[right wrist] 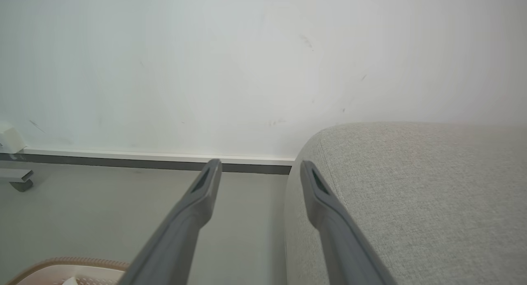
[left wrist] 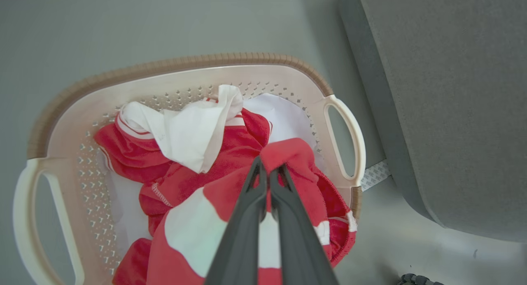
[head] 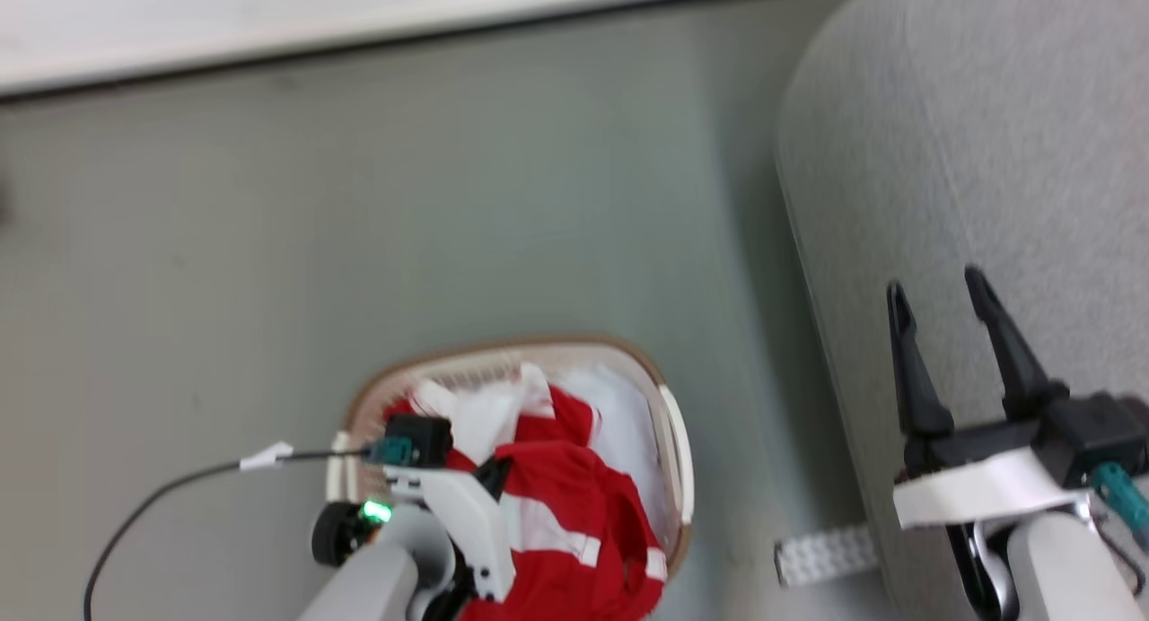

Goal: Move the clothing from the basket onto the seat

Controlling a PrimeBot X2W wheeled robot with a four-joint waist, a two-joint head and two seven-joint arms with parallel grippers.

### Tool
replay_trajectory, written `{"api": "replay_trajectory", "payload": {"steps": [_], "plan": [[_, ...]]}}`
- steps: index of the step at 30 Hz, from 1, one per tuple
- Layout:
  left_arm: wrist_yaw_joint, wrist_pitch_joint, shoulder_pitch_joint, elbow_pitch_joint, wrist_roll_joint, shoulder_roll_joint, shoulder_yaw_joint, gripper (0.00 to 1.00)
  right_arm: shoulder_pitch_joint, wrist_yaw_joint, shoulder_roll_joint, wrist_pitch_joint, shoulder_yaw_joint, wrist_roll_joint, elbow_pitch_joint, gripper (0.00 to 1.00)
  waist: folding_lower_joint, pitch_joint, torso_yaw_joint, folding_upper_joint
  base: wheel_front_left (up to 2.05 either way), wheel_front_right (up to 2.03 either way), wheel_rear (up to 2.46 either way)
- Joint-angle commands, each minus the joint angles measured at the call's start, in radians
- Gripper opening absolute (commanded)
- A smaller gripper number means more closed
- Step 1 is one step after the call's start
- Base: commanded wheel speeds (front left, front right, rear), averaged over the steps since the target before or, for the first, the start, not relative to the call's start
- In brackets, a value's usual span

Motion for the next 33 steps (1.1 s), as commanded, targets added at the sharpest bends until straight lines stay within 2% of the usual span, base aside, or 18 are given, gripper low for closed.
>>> {"api": "replay_trajectory", "payload": {"steps": [1,8,21,28,33], "plan": [[-0.002,-0.005,0.026,-0.009,-0.01,0.003,-0.003,0.0,0.025,-0.002,-0.006,0.0,-0.007,-0.007,0.006,1.0,0.0001,-0.114,0.052,0.0,0.0,0.0,0.0],[0.004,-0.03,0.136,-0.126,-0.07,0.004,-0.002,0.0,0.141,-0.002,-0.01,0.0,-0.029,-0.004,0.028,1.0,0.0001,-0.265,0.095,0.0,0.0,0.0,0.0],[0.087,0.027,0.318,-0.501,-0.127,0.067,0.044,0.0,0.285,-0.002,-0.015,0.0,0.002,0.015,0.045,1.0,0.0001,-0.447,0.134,0.0,0.0,0.0,0.0],[0.139,0.078,0.354,-0.699,-0.129,0.117,0.068,0.0,0.314,-0.002,-0.03,0.0,0.036,0.039,0.032,1.0,0.0001,-0.498,0.125,0.0,0.0,0.0,0.0],[0.157,0.122,0.351,-0.824,-0.136,0.144,0.08,0.0,0.321,-0.002,-0.065,0.0,0.11,0.052,-0.002,1.0,0.0001,-0.514,0.118,0.0,0.0,0.0,0.0]]}}
